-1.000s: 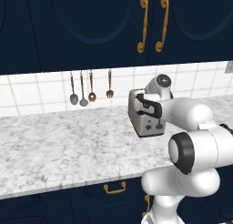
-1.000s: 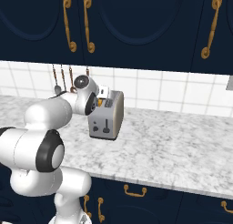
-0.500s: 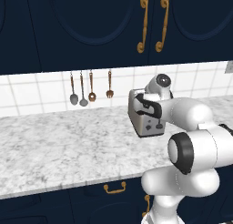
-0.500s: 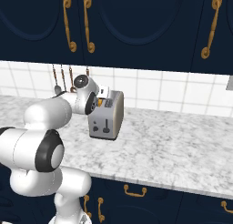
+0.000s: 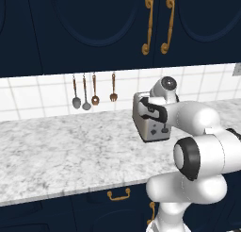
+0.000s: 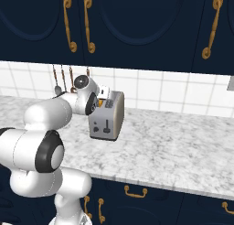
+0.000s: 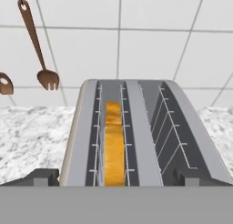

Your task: Start the toaster. Once the lever pops up, take the bread to the plate on the dining counter.

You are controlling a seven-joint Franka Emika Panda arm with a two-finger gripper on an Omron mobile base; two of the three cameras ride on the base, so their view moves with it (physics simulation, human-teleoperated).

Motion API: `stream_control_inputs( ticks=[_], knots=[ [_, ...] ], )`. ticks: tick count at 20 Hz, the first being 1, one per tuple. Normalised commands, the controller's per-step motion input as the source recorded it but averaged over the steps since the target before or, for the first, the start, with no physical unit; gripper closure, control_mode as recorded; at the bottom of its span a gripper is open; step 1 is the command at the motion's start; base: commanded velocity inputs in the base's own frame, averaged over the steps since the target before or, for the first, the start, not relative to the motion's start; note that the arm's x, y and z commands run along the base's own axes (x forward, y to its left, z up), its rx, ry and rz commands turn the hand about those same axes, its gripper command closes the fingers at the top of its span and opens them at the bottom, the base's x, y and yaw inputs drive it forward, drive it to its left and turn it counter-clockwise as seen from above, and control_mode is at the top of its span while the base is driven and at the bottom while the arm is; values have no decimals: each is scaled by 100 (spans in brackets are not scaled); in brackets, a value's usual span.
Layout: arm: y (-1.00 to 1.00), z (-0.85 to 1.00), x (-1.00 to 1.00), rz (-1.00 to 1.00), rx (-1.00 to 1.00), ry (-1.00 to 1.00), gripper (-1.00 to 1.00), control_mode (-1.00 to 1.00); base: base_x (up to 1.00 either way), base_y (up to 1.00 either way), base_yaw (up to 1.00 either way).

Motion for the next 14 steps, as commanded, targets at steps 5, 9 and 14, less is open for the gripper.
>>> stream_control_inputs(
  ticks=[5,9,14],
  knots=[
    [0,0,0,0,2,0,-100,-100,0,0,0],
    [0,0,0,0,1,0,-100,-100,0,0,0],
    [0,0,10,0,0,5,-100,-100,0,0,0]
  ],
)
